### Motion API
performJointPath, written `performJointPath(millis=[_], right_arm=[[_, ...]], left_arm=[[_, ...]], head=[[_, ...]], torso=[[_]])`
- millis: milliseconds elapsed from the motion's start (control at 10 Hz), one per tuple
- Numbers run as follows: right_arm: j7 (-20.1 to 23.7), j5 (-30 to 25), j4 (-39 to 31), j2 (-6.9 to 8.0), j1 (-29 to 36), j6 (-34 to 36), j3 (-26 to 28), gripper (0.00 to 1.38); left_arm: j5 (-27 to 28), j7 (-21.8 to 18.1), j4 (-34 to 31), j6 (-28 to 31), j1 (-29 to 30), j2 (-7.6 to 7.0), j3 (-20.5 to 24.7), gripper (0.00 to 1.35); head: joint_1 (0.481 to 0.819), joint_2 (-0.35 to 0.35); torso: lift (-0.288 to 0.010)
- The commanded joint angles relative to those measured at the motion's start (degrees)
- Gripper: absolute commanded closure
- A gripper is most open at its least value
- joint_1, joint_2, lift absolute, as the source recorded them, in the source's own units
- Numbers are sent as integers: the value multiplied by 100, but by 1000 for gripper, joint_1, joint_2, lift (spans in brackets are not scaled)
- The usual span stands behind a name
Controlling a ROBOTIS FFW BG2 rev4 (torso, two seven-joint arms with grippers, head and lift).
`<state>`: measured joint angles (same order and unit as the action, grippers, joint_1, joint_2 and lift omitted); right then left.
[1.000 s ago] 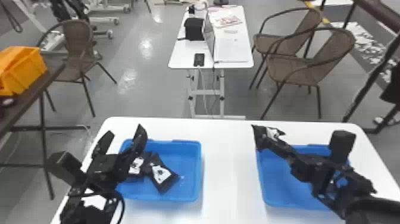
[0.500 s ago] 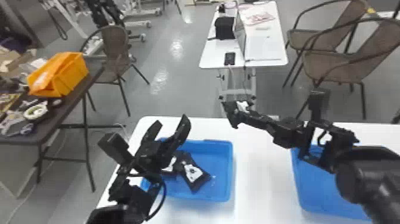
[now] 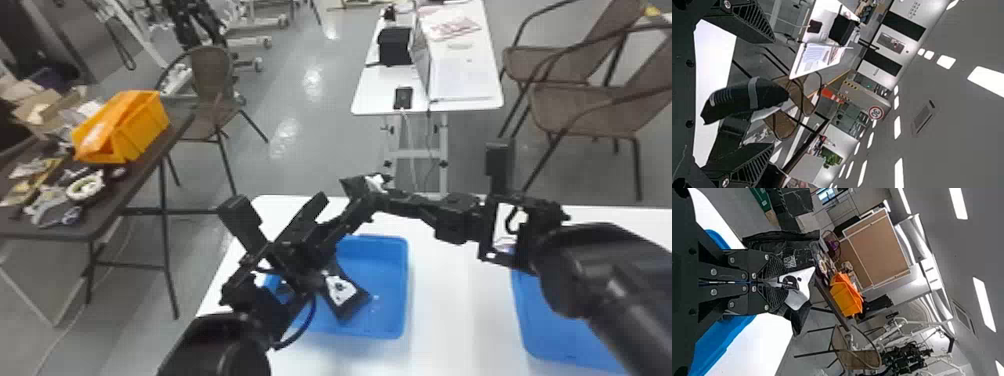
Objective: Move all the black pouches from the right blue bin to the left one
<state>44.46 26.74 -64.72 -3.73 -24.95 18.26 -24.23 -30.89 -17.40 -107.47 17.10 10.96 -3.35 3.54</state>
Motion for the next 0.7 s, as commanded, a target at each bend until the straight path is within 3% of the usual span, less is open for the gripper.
performJointPath(millis=[0, 400, 500, 600], right_arm=[[1, 121, 73, 13, -54, -24, -161, 1273], [-8, 288, 161, 39, -150, -33, -407, 1273], [-8, 297, 161, 39, -150, -33, -433, 1273], [1, 314, 170, 39, -150, -24, -451, 1273]], left_arm=[[-23, -9, -2, 110, -59, -43, -55, 82], [-163, -9, -2, 699, -147, -78, -37, 122], [-102, -27, -2, 734, -156, -104, -64, 452], [30, 35, -54, 734, -156, -113, -64, 1239]], head=[[695, 254], [695, 263], [695, 264], [695, 265]], torso=[[0], [0], [0], [0]])
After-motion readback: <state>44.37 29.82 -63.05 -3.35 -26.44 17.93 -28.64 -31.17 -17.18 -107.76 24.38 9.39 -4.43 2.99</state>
